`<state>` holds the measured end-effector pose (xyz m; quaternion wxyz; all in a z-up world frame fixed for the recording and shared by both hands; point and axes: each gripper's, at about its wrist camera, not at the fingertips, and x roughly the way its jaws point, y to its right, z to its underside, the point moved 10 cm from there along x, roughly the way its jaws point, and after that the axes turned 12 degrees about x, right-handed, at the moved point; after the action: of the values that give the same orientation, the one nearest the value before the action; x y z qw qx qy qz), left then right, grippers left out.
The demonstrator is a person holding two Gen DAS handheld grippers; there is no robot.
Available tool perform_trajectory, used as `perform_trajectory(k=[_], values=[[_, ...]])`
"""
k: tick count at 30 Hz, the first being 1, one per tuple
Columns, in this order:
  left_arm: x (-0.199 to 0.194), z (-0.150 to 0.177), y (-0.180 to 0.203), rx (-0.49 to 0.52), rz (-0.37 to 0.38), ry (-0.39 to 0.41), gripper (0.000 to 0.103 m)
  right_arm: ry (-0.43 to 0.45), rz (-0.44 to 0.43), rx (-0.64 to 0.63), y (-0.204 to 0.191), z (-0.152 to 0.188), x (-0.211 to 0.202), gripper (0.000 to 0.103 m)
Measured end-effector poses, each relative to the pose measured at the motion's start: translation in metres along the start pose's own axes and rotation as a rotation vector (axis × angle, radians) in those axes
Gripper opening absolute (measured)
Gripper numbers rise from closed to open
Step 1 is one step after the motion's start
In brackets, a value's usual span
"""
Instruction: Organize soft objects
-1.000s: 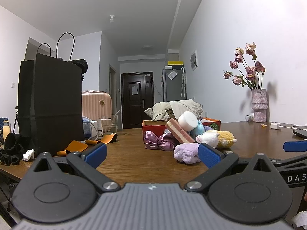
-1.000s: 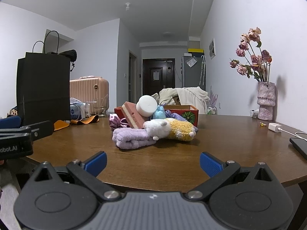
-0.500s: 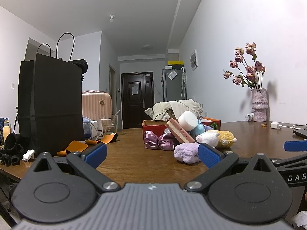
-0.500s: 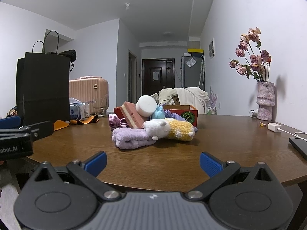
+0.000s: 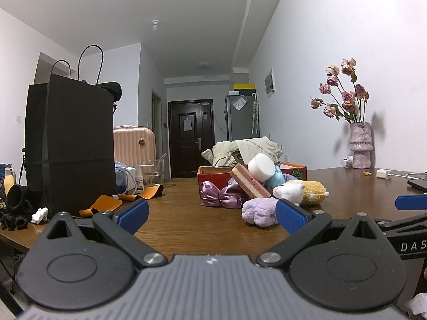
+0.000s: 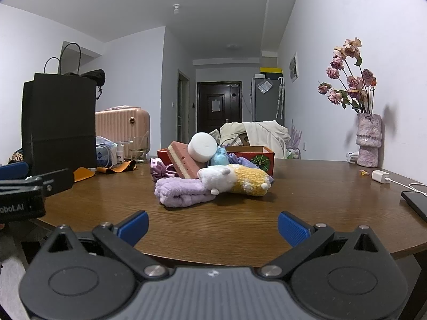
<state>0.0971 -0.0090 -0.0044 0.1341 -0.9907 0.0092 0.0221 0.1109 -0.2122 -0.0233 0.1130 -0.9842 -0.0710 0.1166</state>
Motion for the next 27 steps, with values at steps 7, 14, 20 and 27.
perform_trajectory(k=[7,14,20,27], values=[[0.0,0.0,0.001,0.001,0.0,-0.005,0.103,-0.002,-0.003,0.003,0.001,-0.001,0.001,0.103],[0.018,-0.016,-0.008,-0.06,0.013,-0.029,0.103,0.022,-0.006,-0.007,0.004,-0.024,0.019,0.103],[0.045,-0.021,-0.021,-0.07,-0.05,-0.075,0.103,0.023,0.023,-0.009,0.017,-0.048,0.042,0.103],[0.086,-0.019,-0.014,-0.092,0.003,-0.167,0.103,-0.046,-0.002,0.043,0.033,-0.066,0.083,0.103]])
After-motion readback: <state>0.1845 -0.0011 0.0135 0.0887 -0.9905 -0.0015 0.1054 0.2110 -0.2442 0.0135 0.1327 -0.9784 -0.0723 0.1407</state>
